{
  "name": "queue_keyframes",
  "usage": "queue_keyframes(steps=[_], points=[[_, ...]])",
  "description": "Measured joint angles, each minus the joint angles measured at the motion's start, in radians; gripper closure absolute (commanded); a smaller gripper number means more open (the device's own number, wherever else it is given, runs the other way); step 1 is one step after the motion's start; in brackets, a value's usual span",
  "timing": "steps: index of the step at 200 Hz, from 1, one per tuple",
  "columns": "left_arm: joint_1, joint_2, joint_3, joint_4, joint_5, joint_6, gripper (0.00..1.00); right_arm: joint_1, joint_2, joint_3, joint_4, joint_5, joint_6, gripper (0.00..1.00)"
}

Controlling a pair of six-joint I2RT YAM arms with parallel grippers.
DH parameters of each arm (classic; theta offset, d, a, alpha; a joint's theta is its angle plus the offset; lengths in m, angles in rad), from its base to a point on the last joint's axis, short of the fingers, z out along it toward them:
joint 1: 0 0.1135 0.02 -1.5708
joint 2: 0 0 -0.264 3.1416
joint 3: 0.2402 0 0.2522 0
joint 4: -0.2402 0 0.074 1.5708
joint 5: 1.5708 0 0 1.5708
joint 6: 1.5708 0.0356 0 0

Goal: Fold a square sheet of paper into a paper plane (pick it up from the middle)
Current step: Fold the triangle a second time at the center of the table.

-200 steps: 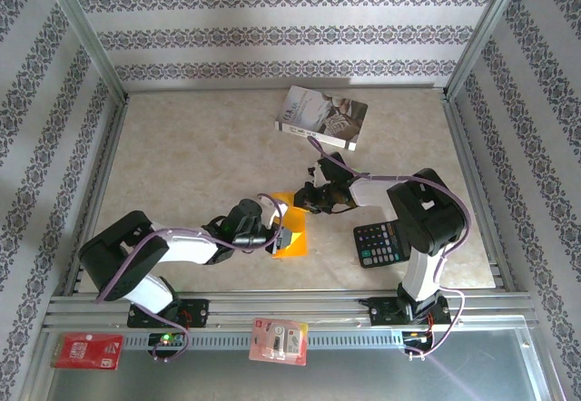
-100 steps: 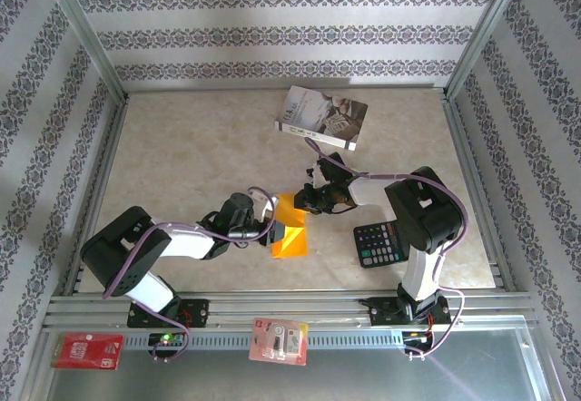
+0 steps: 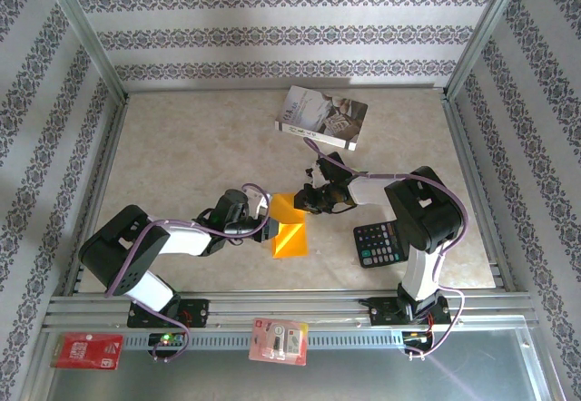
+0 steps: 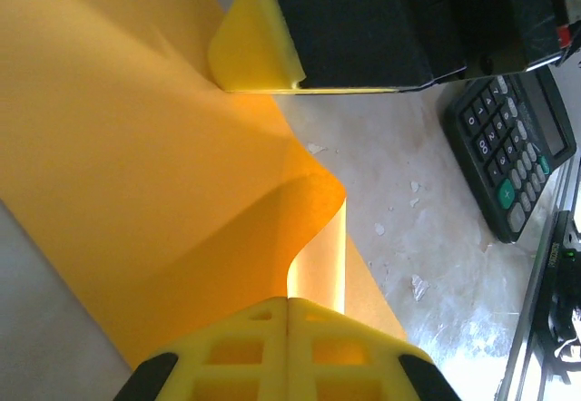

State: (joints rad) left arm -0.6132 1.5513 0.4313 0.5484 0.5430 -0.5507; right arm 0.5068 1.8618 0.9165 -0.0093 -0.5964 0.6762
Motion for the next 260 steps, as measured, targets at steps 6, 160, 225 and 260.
queue_keyframes(steps=[6,160,225,260], points=[[0.001,0.0,0.0,-0.003,0.0,0.001,1.0,0.002,0.0,0.0,0.0,0.0,0.0,0.84],[0.02,0.038,0.018,-0.048,-0.004,0.029,1.0,0.002,0.003,0.005,-0.007,0.0,-0.003,0.84],[0.02,0.047,0.032,-0.07,-0.004,0.037,1.0,0.002,0.003,0.005,-0.007,0.0,-0.003,0.83],[0.02,0.047,0.032,-0.082,-0.005,0.044,1.0,0.002,0.003,0.005,-0.007,0.0,-0.003,0.83]])
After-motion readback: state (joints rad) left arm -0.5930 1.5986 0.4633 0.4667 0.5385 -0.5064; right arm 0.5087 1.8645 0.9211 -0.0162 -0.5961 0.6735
